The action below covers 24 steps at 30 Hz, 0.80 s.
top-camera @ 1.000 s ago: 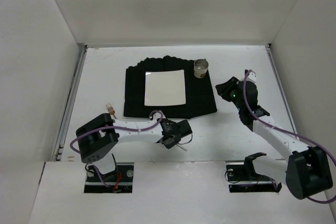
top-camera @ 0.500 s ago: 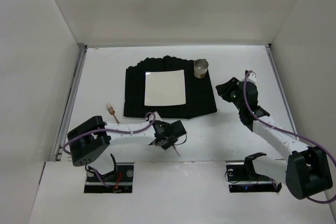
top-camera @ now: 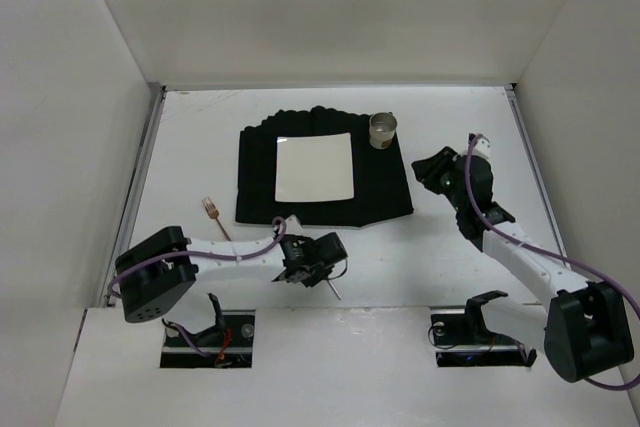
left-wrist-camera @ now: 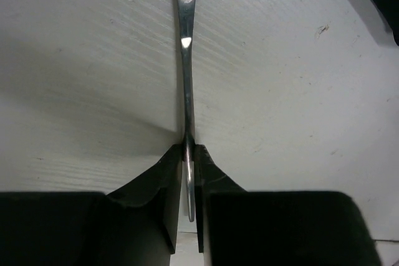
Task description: Set the dinner table for one person
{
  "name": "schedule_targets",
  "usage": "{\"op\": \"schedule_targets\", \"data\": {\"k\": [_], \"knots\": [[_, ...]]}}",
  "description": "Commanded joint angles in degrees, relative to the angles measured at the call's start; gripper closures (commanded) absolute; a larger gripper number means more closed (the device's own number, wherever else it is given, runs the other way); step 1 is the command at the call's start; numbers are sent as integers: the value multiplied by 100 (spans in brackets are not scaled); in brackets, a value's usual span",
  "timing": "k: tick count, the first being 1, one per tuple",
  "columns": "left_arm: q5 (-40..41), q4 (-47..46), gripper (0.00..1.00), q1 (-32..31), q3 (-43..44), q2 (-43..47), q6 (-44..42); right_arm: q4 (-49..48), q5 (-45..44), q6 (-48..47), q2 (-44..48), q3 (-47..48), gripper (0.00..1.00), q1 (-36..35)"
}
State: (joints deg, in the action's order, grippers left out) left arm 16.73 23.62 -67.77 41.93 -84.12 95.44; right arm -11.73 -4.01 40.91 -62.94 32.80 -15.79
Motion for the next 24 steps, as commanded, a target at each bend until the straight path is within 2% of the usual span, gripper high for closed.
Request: {"op": "schedule_targets", "data": {"k": [1,8,13,16,20,24], "knots": [[-364,1109,97,-65,-484,87,-219,-374,23,23,185,-63,64,54],[575,2058,98,-802,7,791,-324,-453,41,49,71,-72,64,54],[1165,2638,98,-1242,700,871,-534,-480,14,49,62,-89,63,63],[1403,2762,98,-1322,1027,748,-798,-480,41,49,45,-89,63,98],[1411,2701,98,-1147,1019,782,-983,-489,5,49,63,-116,63,107],[1868,2859,99,-1076,1536,809,-1431,-489,-3,58,-34,-98,63,107]]}}
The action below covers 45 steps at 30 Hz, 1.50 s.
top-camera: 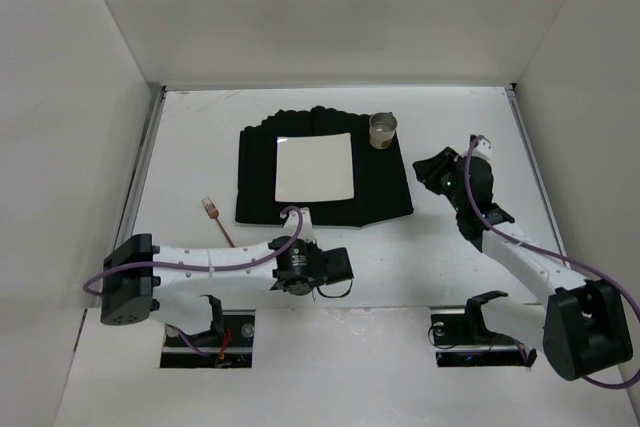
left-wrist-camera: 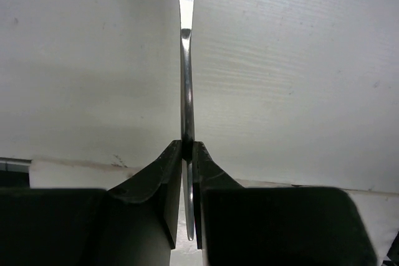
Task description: Set the dinner table for one person
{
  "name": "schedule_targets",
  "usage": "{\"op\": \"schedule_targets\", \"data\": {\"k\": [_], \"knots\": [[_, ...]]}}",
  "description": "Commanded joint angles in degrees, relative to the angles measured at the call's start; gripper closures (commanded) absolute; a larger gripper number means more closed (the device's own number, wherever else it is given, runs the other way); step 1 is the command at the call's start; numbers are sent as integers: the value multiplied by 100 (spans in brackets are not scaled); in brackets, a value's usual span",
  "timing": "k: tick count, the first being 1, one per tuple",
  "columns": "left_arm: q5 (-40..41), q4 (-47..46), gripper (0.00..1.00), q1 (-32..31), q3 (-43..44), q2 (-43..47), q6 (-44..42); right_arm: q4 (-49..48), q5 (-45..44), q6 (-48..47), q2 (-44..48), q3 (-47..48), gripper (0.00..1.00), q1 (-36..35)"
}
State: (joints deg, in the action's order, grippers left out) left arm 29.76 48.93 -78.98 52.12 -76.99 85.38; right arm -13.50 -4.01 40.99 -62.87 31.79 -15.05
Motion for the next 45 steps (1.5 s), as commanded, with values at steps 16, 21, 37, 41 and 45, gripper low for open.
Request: {"op": "schedule_targets", "data": {"k": [16,21,37,41,45], "knots": [[269,-1524,98,703,2117,-1229,-2964,-338,-3,155,100,-112,63,244],[-197,-2641,98,1275,2864,-2213,-3923,-347,-65,155,109,-147,63,261],[-1042,-3354,98,2523,4237,-4166,-4214,-399,-21,155,-15,-129,62,235],[-1200,-3355,94,2314,4149,-4201,-4249,-399,-65,163,-50,-147,62,261],[-1262,-3442,82,1927,3973,-4175,-4364,-373,-82,155,-67,-129,62,261]]}}
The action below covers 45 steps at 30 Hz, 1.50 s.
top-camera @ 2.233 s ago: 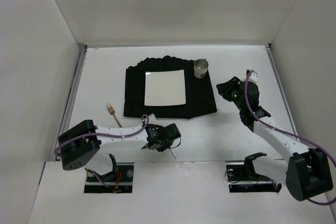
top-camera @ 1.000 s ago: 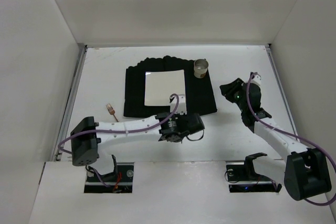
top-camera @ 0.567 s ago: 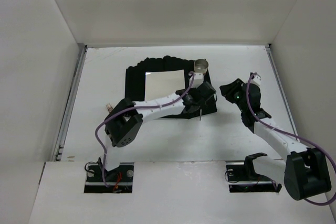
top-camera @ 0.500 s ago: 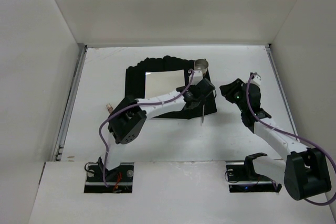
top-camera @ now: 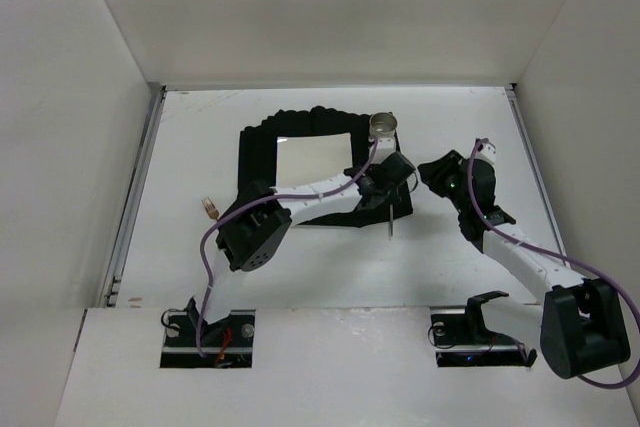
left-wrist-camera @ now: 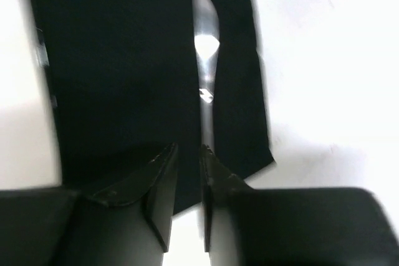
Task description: Set the dinner table for one person
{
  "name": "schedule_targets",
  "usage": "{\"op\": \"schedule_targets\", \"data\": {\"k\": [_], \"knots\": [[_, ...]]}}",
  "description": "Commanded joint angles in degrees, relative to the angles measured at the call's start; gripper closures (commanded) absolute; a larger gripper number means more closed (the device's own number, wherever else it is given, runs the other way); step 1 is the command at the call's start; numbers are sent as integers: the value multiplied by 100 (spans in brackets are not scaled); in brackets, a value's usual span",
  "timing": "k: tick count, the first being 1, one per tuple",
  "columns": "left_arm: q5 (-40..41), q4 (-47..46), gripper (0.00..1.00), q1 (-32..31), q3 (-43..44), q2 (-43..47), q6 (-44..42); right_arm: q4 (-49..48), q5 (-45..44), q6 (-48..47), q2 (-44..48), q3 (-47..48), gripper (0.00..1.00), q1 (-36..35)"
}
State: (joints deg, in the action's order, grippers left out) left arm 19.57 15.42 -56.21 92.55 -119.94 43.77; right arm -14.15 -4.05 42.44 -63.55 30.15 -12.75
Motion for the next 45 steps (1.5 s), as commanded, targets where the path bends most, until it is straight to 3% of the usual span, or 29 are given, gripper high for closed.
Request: {"op": "schedule_targets", "data": {"k": [1,9,23,28,31,37,45], "knots": [[-261,-127,77,-412,-123,120,-219,-316,-78,19,0,26,62,41],[-147,-329,73,-413,-54,-161,-378,-316,-78,19,1,26,62,41],[214,-364,77,-395,-88,-380,-448,-316,-69,19,18,35,62,14],[170,-320,87,-404,-97,-495,-395,-325,-69,28,80,-1,62,49],[178,-329,93,-431,-211,-276,-404,-334,-87,28,88,-1,62,49],[249,-487,94,-343,-633,664,-413,-325,-87,19,53,26,62,32],[205,-487,94,368,-757,912,-448,-342,-78,28,88,-1,62,23]]}}
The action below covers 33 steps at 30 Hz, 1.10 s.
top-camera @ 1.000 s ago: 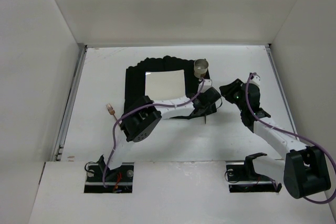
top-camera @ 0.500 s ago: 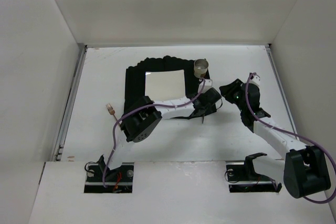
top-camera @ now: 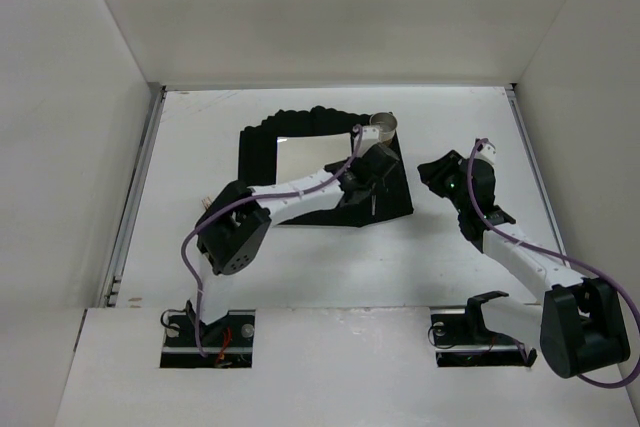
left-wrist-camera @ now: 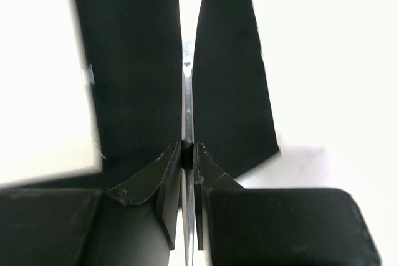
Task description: Set the dinner table for one person
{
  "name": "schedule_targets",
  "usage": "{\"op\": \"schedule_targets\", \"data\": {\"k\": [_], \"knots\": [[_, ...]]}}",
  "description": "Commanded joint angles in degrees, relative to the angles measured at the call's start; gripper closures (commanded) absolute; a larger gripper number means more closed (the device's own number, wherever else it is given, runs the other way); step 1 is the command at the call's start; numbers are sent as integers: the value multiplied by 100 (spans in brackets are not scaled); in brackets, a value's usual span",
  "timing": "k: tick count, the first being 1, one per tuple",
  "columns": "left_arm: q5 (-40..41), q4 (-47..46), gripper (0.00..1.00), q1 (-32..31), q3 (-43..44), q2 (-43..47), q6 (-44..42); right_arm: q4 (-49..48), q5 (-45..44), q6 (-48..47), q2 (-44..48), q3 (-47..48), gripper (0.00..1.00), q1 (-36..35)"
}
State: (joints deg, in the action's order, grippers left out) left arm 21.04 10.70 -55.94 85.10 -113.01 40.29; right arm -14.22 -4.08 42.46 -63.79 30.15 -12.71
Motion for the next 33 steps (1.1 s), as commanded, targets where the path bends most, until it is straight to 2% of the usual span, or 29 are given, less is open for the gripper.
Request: {"op": "schedule_targets", "data": {"k": [1,11,29,33], "knots": [[41,2,94,447,76,140,-127,-336,-58,26,69,8,62,19],[-337,90,94,993,999,-836,-355,-345,-84,8,-20,43,62,19],[-487,55,94,906,1343,-1408,-57,-362,-75,17,-29,52,62,10],[-504,38,89,905,1229,-1487,163,-362,-41,26,-28,43,62,10]]}}
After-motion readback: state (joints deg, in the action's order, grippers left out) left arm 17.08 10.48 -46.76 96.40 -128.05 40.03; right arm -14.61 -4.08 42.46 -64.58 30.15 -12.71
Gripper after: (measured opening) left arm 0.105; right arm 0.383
